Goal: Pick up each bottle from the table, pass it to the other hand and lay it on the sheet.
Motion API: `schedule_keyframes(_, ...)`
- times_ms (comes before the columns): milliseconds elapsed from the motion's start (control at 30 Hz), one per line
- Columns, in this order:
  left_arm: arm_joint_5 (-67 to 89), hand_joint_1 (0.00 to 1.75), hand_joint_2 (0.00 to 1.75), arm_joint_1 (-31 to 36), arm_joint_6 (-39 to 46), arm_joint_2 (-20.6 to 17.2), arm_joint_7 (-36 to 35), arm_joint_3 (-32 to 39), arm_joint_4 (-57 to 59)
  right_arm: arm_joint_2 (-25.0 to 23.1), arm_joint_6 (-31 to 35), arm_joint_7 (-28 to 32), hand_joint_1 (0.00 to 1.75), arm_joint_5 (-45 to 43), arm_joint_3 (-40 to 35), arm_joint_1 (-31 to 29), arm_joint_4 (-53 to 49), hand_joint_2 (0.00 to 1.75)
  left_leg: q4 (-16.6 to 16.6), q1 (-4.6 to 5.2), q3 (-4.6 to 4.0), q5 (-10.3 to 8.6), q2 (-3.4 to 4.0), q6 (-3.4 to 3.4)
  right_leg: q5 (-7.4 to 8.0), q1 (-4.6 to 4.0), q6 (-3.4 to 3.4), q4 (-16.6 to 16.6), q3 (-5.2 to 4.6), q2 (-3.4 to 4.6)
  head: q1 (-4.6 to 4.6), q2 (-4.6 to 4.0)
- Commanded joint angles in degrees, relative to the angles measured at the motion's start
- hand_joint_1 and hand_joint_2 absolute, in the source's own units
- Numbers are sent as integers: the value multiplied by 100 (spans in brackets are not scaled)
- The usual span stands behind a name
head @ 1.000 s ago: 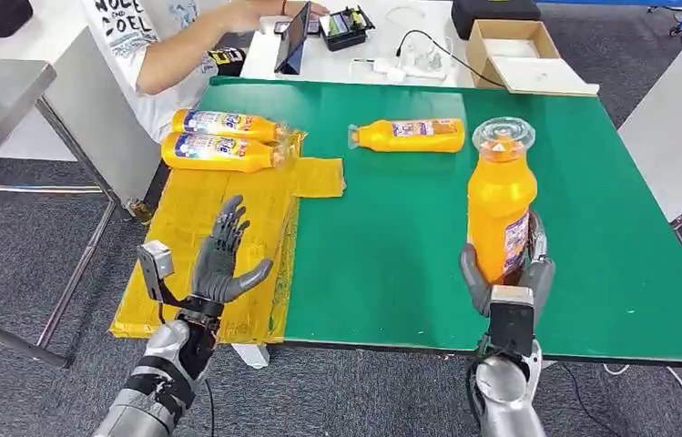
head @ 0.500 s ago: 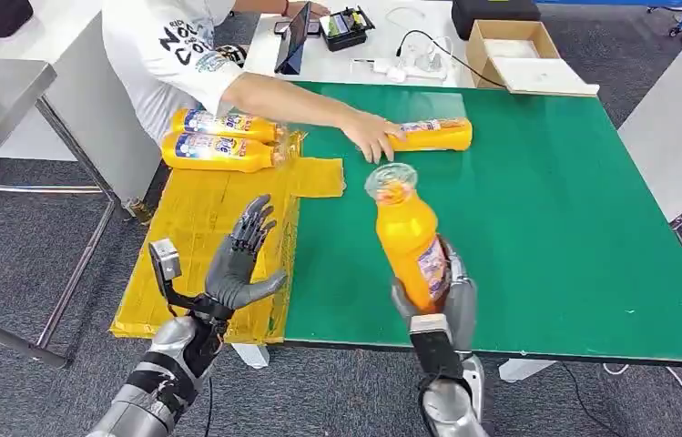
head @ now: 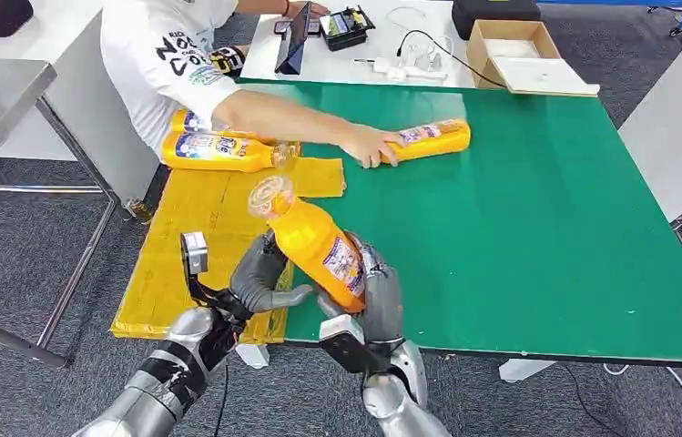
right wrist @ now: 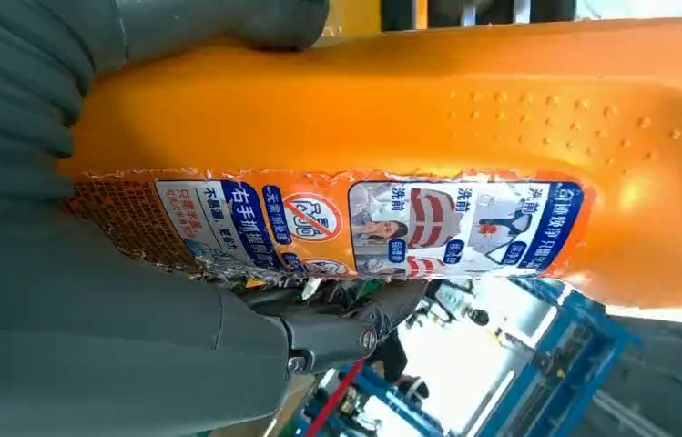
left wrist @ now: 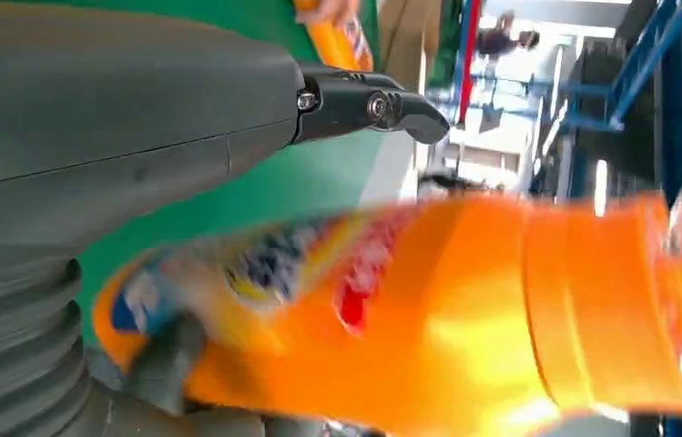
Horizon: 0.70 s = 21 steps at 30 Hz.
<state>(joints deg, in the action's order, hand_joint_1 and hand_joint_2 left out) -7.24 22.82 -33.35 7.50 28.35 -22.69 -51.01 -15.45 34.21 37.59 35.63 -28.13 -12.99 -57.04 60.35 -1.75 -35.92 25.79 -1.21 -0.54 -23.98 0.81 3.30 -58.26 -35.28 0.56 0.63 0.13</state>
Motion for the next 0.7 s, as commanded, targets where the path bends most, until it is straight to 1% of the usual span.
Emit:
schedule_keyframes(33,-221,0,175,351,-198,-354,-40,-525,546,75,72,-27,175,-48,-343,-510,1038,175,-15,2,26,0,20,11,3,-3,-12,13,20,7,2,0)
schedule_keyframes(100,-340,0,175,359,-290,-391,-13,-550,579,71,93,-86,175,4,-378,-556,1162,175,-11,3,19,0,16,9,2,-1,-9,8,14,5,0,0)
schedule_keyframes(167,-461,0,175,370,-319,-412,-1,-549,585,56,124,-143,175,28,-376,-605,1307,175,-21,6,34,-2,23,16,5,-1,-14,18,26,6,2,0)
schedule_keyframes(200,-505,0,175,367,-342,-422,-16,-555,578,49,172,-174,175,51,-369,-617,1352,175,-6,2,14,1,13,7,2,-1,-7,5,10,5,0,0)
schedule_keyframes(267,-479,0,175,358,-247,-449,-31,-584,537,36,237,-231,175,96,-367,-644,1443,175,-10,2,17,0,16,10,3,-1,-9,8,12,5,0,0)
schedule_keyframes(300,-520,0,175,369,-240,-428,-105,-579,576,28,309,-264,175,228,-433,-674,1502,175,-7,3,14,0,11,8,1,-1,-7,5,10,2,0,0)
schedule_keyframes(333,-561,0,175,382,-268,-405,-146,-575,618,4,324,-283,175,297,-479,-689,1536,175,-28,7,39,-5,24,18,7,-1,-17,23,31,3,0,0)
schedule_keyframes(367,-561,0,175,382,-268,-405,-146,-575,618,4,324,-283,175,297,-479,-689,1536,175,-8,3,16,0,15,9,2,0,-9,6,11,4,2,0)
schedule_keyframes(400,-590,0,175,428,-235,-374,-217,-595,719,-41,393,-348,175,434,-569,-715,1606,175,-5,2,11,1,10,8,1,-1,-7,4,8,2,0,0)
schedule_keyframes(500,-609,0,175,481,-187,-334,-245,-597,789,-97,461,-395,175,571,-672,-723,1668,175,-15,4,25,0,19,13,2,-2,-13,12,19,3,0,0)
schedule_keyframes(567,-612,0,175,489,-186,-330,-249,-598,794,-109,472,-406,175,581,-679,-719,1676,175,-8,2,15,1,11,9,0,-2,-10,6,12,0,0,0)
schedule_keyframes(700,-727,0,175,692,-174,-281,-414,-617,1114,-225,466,-436,175,805,-972,-762,1906,175,-5,2,12,1,8,9,0,-1,-7,4,9,-1,0,0)
